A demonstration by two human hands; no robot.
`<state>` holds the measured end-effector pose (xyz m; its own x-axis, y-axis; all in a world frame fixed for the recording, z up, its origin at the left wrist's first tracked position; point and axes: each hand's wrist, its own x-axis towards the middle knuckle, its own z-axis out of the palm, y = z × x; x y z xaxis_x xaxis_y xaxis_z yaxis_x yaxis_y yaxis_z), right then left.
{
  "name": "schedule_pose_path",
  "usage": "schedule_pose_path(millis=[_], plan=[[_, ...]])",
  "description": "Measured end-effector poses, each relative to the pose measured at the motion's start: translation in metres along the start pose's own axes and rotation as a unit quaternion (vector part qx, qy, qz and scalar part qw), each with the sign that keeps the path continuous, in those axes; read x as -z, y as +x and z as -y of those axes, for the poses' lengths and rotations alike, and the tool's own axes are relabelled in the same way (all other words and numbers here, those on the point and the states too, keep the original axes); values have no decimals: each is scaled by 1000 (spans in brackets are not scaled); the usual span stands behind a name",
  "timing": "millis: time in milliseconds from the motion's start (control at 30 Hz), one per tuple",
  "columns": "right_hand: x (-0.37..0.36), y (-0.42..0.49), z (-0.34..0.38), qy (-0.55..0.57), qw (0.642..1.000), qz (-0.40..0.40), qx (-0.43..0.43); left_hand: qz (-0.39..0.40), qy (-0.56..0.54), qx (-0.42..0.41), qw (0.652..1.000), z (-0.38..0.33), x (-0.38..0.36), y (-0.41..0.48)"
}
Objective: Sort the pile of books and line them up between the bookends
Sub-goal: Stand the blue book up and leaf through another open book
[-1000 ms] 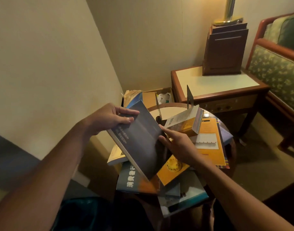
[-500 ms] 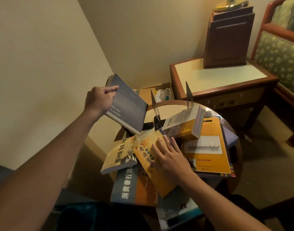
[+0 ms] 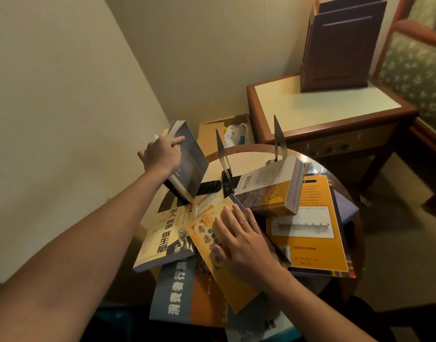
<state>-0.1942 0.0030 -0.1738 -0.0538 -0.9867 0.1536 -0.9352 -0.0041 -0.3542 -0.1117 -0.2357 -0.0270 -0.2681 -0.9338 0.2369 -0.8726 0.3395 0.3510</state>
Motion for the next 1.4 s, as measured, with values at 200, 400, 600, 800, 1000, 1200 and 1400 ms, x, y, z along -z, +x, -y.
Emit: schedule_pose_path(millis=[200, 400, 600, 800, 1000, 1200, 1400], plan=[[-5, 1, 0, -14, 1000, -15, -3, 2, 13, 21, 1000, 11, -26, 9], [-8, 1, -2, -14, 1000, -15, -7, 14, 66, -9, 998, 10, -37, 11], [-6, 1, -1, -14, 1000, -13, -7, 31, 160, -68, 984, 22, -42, 12], [-3, 0, 0, -12, 1000, -2, -7, 12, 164, -126, 978, 28, -42, 0], [2, 1, 2, -12, 1000, 15, -11, 9, 152, -177, 972, 26, -39, -10], [5, 4, 4, -41, 999, 28, -16, 18, 161, -220, 962, 30, -28, -18], [12, 2, 5, -78, 994, 71, -18, 10, 120, -232, 965, 40, -8, -53]])
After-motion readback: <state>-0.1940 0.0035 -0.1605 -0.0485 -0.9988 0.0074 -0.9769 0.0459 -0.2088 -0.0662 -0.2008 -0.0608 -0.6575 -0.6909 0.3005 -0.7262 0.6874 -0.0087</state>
